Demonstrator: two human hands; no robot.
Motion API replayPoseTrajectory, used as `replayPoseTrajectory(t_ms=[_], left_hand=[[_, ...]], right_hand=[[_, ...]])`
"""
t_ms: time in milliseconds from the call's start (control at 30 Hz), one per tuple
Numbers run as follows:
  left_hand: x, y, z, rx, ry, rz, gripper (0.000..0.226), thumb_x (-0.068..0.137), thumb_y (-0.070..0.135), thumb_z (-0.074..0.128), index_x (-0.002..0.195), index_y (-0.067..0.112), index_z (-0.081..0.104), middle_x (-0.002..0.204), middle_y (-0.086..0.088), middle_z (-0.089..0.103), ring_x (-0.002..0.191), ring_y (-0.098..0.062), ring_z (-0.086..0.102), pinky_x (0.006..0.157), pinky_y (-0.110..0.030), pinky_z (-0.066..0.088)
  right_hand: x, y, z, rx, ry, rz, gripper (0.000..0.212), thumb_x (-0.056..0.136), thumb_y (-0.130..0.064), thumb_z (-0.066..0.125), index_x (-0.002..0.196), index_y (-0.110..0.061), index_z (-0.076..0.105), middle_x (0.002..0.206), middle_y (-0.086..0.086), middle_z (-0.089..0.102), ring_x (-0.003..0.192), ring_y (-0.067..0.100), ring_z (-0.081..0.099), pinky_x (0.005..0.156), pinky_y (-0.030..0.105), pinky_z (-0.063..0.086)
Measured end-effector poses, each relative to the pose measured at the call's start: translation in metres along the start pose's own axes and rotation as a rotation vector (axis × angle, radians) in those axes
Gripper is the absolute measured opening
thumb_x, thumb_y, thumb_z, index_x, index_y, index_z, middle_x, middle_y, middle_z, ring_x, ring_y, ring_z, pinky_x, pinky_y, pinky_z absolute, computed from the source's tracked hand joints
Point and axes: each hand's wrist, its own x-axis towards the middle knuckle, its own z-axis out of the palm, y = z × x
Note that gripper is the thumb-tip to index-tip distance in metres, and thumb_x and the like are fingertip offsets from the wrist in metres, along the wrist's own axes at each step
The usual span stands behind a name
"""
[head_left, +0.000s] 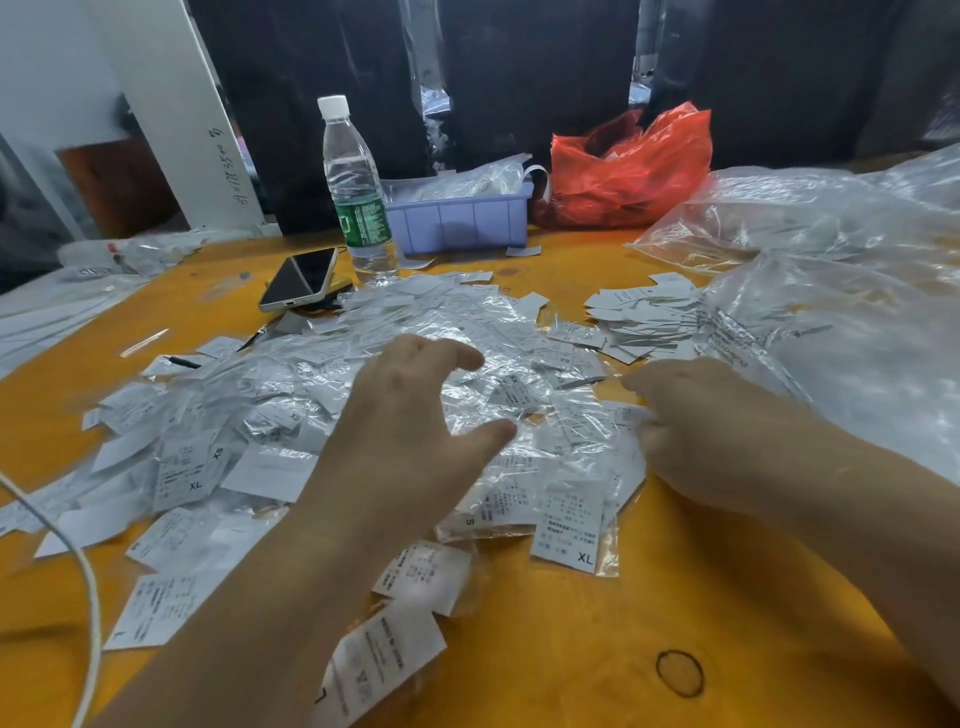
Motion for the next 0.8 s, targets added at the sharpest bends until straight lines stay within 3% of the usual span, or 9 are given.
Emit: replayPoseTrajectory(t_ms=[67,100,200,333,467,600,700,800], left_hand=[[-0.003,0.005,0.002,-0.060,-0.134,0.035,0.057,0.067,0.063,0.070,0.118,0.048,0.050,0.121,0.027,0.044,0.117,0.001,0.040,0.085,-0.021,0.036],[-0.004,0.007,0.003,-0.050,-0.207,0.056,0.061,0.063,0.068,0.069,0.118,0.051,0.049,0.121,0.030,0.042,0.118,0.003,0.036,0.085,-0.018,0.034],[-0.007,0.009,0.011,0.069,-0.331,0.091,0.067,0.064,0.068,0.072,0.124,0.051,0.046,0.127,0.030,0.036,0.122,0.003,0.027,0.089,-0.021,0.030],[-0.002,0.001,0.010,0.114,-0.273,0.087,0.051,0.078,0.050,0.072,0.124,0.045,0.051,0.127,0.023,0.042,0.125,-0.003,0.029,0.093,-0.026,0.029],[-0.001,-0.002,0.009,0.098,-0.235,0.102,0.034,0.089,0.048,0.059,0.122,0.042,0.054,0.128,0.020,0.045,0.125,-0.005,0.031,0.096,-0.027,0.032],[-0.003,0.001,0.013,0.126,-0.303,0.125,0.049,0.084,0.054,0.062,0.130,0.043,0.048,0.132,0.021,0.041,0.129,-0.004,0.025,0.099,-0.026,0.027],[-0.001,-0.001,0.013,0.145,-0.291,0.130,0.046,0.089,0.043,0.061,0.133,0.040,0.047,0.135,0.018,0.040,0.130,-0.006,0.024,0.103,-0.028,0.023],[0.001,-0.005,0.013,0.146,-0.230,0.133,0.040,0.094,0.036,0.056,0.133,0.040,0.047,0.135,0.018,0.042,0.129,-0.008,0.026,0.103,-0.027,0.023]], right_hand=[[0.000,-0.001,0.000,-0.026,-0.050,0.021,0.012,0.098,-0.020,0.037,0.095,-0.021,0.049,0.101,-0.001,0.051,0.091,0.017,0.046,0.068,0.030,0.039],[0.000,0.000,0.001,-0.038,-0.068,0.022,0.014,0.099,-0.022,0.035,0.096,-0.021,0.049,0.100,-0.001,0.052,0.090,0.016,0.047,0.067,0.029,0.039],[0.001,0.001,-0.001,0.020,-0.021,0.009,0.030,0.101,-0.019,0.037,0.126,-0.021,0.052,0.124,0.004,0.057,0.103,0.021,0.055,0.081,0.034,0.048],[0.002,0.002,-0.005,0.100,0.088,0.024,0.041,0.098,-0.012,0.039,0.134,-0.026,0.050,0.136,0.002,0.053,0.092,0.016,0.056,0.070,0.029,0.049],[0.003,0.007,0.000,-0.053,0.020,0.062,0.033,0.098,-0.017,0.038,0.129,-0.019,0.049,0.130,0.005,0.056,0.112,0.027,0.053,0.091,0.041,0.049],[-0.001,0.007,-0.002,0.033,0.082,-0.002,0.046,0.097,-0.014,0.047,0.140,-0.030,0.047,0.136,0.000,0.056,0.121,0.022,0.053,0.096,0.034,0.047],[-0.003,0.008,-0.004,0.115,0.131,-0.055,0.045,0.094,-0.008,0.053,0.135,-0.026,0.056,0.116,-0.002,0.065,0.105,0.017,0.060,0.089,0.031,0.051],[-0.006,0.009,-0.006,0.140,0.122,-0.087,0.051,0.088,-0.001,0.056,0.131,-0.029,0.058,0.109,-0.008,0.062,0.095,0.009,0.059,0.080,0.023,0.049]])
